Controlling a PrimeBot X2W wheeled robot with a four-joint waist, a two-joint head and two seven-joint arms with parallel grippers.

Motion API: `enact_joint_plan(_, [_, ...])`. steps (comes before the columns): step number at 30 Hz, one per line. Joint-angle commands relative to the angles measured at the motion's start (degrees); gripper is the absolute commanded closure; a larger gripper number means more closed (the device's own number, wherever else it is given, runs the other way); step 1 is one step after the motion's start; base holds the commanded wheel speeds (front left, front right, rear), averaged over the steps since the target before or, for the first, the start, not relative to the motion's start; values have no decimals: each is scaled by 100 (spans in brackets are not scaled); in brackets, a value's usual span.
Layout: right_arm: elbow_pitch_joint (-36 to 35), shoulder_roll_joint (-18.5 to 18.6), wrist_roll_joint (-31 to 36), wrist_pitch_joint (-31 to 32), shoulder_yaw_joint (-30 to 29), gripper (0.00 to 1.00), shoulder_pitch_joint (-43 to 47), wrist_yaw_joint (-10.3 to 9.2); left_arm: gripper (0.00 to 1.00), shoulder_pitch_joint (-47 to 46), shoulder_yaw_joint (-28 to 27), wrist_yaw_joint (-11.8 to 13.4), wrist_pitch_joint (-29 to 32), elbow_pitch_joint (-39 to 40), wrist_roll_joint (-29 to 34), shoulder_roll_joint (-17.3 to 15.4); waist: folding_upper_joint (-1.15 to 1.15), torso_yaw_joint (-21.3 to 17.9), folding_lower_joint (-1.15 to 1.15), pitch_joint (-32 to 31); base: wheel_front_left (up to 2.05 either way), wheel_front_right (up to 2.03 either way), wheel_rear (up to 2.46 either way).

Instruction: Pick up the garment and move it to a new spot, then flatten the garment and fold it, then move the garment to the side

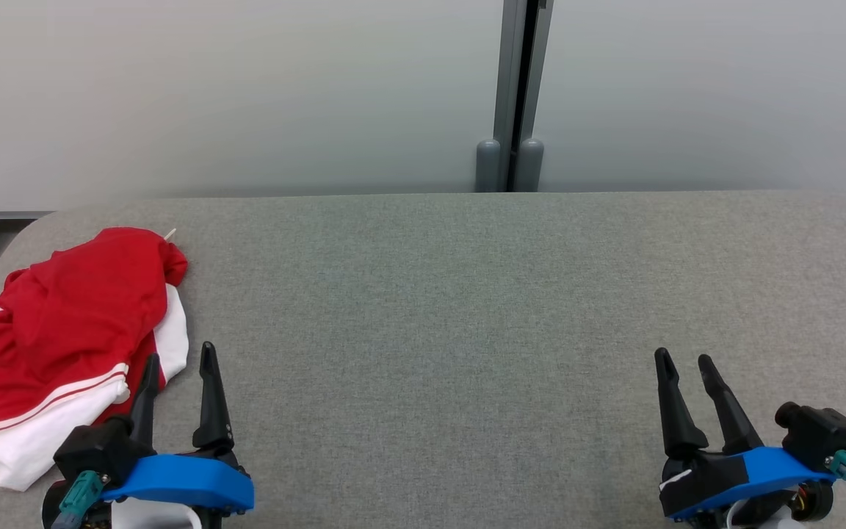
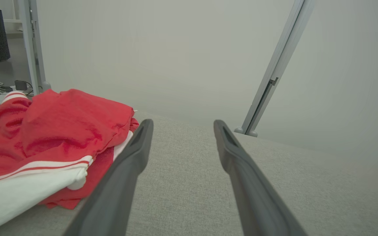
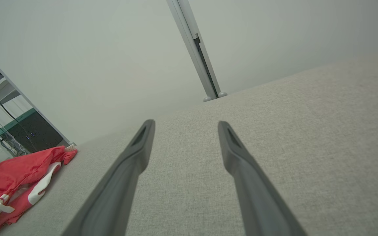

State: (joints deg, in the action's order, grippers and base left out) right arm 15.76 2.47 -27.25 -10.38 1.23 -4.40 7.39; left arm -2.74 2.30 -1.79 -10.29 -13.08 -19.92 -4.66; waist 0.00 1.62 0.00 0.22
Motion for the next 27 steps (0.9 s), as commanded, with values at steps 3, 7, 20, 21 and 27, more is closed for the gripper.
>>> enact_joint_plan(3, [-10,47,264,-79,23,0,-14,12,0,-109,25,51,-89,-2,256,-40,0,11,0,-1,0,0,0])
enact_joint_plan(7, [10,49,475,-131,26,0,-16,13,0,-123,54,86,-138,-43,450,-51,0,28,0,-2,0,0,0])
enact_joint_plan(20, [90,54,1121,-286,83,0,-18,15,0,-115,111,149,-297,-127,999,-66,0,63,0,-17,0,0,0])
enact_joint_plan(21, [95,54,1172,-294,85,0,-18,15,0,-114,112,150,-313,-131,1034,-66,0,64,0,-17,0,0,0])
enact_joint_plan(27, [131,57,1436,-356,79,0,-21,15,0,-115,96,117,-368,-209,1222,-60,0,66,0,-17,0,0,0])
